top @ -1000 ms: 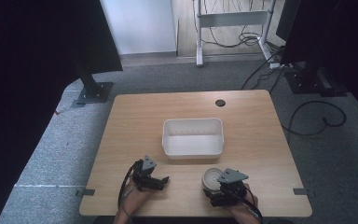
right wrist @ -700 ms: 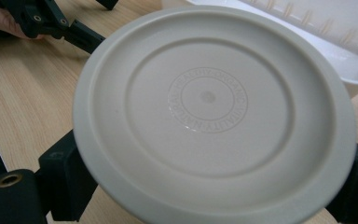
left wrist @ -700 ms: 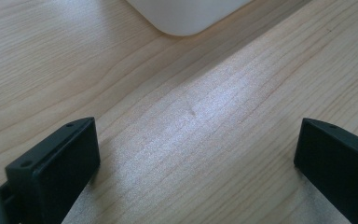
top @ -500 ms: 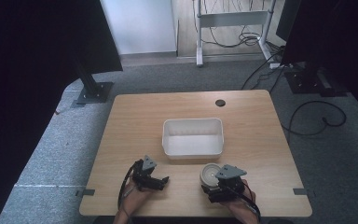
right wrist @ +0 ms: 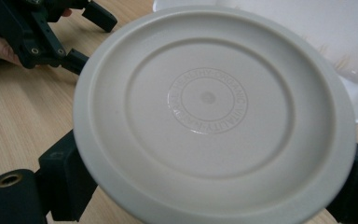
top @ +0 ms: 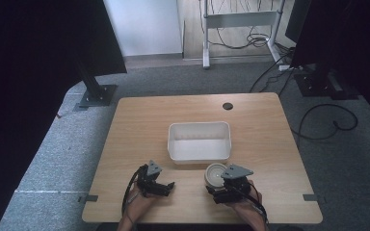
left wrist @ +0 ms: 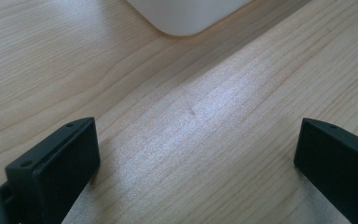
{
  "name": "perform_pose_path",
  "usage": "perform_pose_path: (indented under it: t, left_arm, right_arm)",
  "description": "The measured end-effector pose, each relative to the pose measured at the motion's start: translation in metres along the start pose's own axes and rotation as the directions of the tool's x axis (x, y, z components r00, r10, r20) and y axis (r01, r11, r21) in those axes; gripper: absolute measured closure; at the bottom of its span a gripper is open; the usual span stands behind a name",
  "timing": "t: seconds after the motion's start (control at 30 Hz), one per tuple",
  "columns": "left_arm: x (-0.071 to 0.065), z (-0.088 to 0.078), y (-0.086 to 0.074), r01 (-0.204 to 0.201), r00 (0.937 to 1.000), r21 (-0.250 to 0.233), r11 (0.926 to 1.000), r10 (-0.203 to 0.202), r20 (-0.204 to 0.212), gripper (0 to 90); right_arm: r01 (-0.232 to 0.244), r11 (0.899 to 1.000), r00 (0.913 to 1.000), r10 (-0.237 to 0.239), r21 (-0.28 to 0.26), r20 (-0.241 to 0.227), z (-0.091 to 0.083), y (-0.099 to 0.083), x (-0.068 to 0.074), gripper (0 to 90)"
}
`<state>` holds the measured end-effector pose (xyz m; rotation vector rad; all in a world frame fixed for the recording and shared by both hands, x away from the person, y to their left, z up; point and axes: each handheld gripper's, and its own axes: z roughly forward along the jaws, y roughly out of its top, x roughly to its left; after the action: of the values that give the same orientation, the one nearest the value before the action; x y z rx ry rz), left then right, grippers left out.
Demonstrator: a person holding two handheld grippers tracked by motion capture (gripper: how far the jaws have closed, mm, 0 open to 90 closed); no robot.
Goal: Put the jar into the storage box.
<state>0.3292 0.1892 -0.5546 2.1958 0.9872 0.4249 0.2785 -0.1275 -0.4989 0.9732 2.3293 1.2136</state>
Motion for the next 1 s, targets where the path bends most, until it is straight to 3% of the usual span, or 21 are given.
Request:
perform_pose_path:
  t: [1.0]
  left_arm:
    - [0.000,0.000,0.000,0.003,1.0000,-0.003,1.0000,-0.003,0.000,0.0]
  right_arm:
    - [-0.017,1.000,0.9998,0.017,-0.017,0.013,0.020,0.029,-0.013,9.6]
